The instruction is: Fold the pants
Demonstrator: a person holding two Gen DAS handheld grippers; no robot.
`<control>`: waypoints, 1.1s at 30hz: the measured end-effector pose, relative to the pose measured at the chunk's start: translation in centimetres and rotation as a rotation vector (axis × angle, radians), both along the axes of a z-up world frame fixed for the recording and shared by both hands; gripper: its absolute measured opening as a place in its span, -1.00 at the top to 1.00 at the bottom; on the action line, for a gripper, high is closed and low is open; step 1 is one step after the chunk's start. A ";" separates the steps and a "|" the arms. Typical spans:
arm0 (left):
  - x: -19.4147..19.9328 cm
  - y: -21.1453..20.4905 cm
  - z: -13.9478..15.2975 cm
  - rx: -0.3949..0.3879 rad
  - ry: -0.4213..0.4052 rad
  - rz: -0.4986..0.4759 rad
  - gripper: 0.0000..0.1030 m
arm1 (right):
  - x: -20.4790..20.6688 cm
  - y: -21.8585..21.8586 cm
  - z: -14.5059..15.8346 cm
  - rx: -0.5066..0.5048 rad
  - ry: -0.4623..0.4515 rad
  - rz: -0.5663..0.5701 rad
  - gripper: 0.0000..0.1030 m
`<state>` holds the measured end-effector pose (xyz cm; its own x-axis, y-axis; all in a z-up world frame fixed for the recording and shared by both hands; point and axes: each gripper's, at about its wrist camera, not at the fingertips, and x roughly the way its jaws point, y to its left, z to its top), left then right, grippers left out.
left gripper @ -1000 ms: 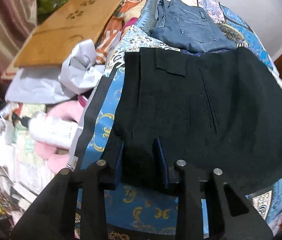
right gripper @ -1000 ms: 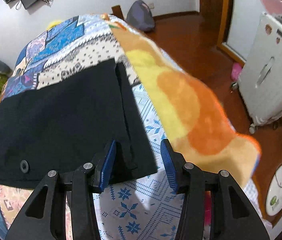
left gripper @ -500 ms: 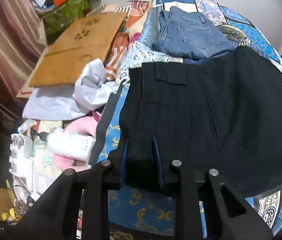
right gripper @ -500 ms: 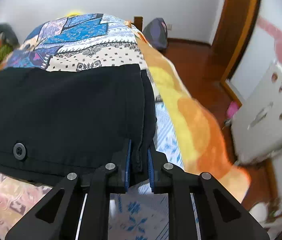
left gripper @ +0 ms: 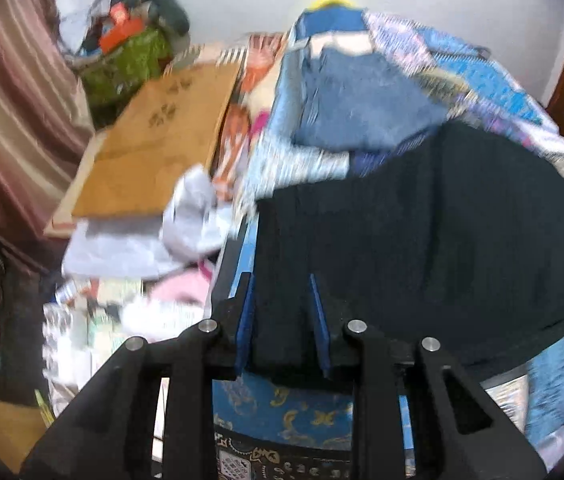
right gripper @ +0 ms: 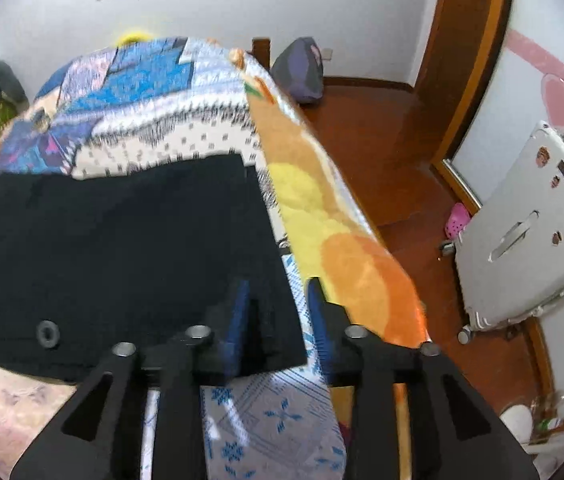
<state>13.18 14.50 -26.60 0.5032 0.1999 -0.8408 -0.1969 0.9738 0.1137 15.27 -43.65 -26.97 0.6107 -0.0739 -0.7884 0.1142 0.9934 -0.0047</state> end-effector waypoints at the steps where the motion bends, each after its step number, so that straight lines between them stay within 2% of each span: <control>1: 0.2 -0.5 1.1 0.001 -0.022 -0.014 0.38 | -0.4 0.0 0.6 0.025 -0.021 -0.008 0.07; 5: 1.7 -4.0 5.2 -0.019 -0.117 -0.104 -0.04 | -1.7 -0.3 2.1 0.139 -0.058 -0.019 0.04; 7: 2.7 -6.1 6.4 -0.038 -0.147 -0.157 -0.17 | -2.1 -0.3 2.2 0.215 -0.065 -0.019 -0.01; 8: 3.3 -7.5 6.9 -0.053 -0.159 -0.191 -0.23 | -2.3 -0.1 2.1 0.239 -0.063 -0.019 -0.08; 11: 5.3 -11.4 7.3 -0.098 -0.152 -0.284 -0.26 | -2.8 0.5 1.4 0.288 -0.053 -0.013 -0.11; 17: 8.9 -19.6 4.7 -0.150 -0.057 -0.427 -0.27 | -3.2 1.3 -1.8 0.392 0.003 -0.030 -0.11; 24: 11.1 -26.4 0.0 -0.191 0.067 -0.523 -0.27 | -2.8 -0.2 -4.6 0.480 0.048 -0.103 -0.11; 30: 11.5 -30.3 -3.0 -0.199 0.139 -0.589 -0.26 | -2.2 -1.1 -5.0 0.526 -0.011 -0.123 -0.14; 33: 11.2 -31.6 -3.4 -0.152 0.119 -0.606 -0.26 | -1.6 -1.4 -5.1 0.546 -0.046 -0.138 -0.16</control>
